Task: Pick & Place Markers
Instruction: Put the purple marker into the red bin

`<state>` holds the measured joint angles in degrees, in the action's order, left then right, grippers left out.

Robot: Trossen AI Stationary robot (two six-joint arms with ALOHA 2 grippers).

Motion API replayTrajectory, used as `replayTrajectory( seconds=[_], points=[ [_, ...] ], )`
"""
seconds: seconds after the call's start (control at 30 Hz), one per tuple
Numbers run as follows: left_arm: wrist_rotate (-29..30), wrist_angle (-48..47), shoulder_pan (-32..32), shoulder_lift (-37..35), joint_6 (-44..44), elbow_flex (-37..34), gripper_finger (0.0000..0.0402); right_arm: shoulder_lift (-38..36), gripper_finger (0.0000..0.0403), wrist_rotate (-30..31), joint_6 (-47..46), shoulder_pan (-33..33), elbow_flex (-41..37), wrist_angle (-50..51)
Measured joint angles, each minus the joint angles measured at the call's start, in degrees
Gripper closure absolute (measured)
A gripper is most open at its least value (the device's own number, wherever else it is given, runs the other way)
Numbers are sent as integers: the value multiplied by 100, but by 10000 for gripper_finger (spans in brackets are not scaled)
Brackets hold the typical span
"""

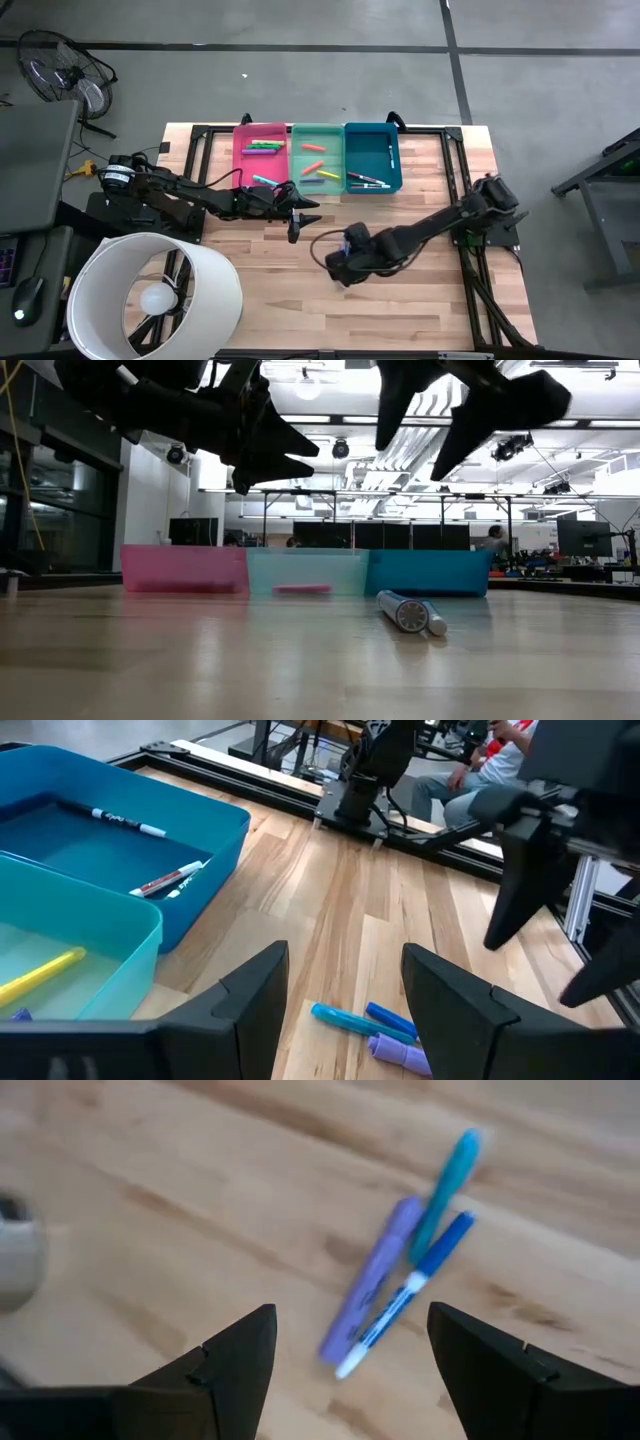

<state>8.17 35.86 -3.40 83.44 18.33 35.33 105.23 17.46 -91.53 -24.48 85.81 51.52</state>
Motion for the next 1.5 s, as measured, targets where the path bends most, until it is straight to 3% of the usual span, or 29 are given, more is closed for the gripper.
replayTrajectory(
  seconds=[0.13, 0.27, 0.7, 1.5],
  points=[
    [2, 0, 2, 0, 0, 0, 208, 591, 153, -230, -106, 177, 948, 943],
    [1, 0, 1, 0, 0, 0, 208, 1092, 153, -646, -307, 378, 1416, 1353],
    [17, -22, 4, 0, -2, -6, 208, 1780, 153, -1098, -1186, 581, 1461, 1077],
    [-3, -50, 2, 0, -4, -7, 208, 2157, 153, -1442, -1287, 727, 1452, 693]
  ],
)
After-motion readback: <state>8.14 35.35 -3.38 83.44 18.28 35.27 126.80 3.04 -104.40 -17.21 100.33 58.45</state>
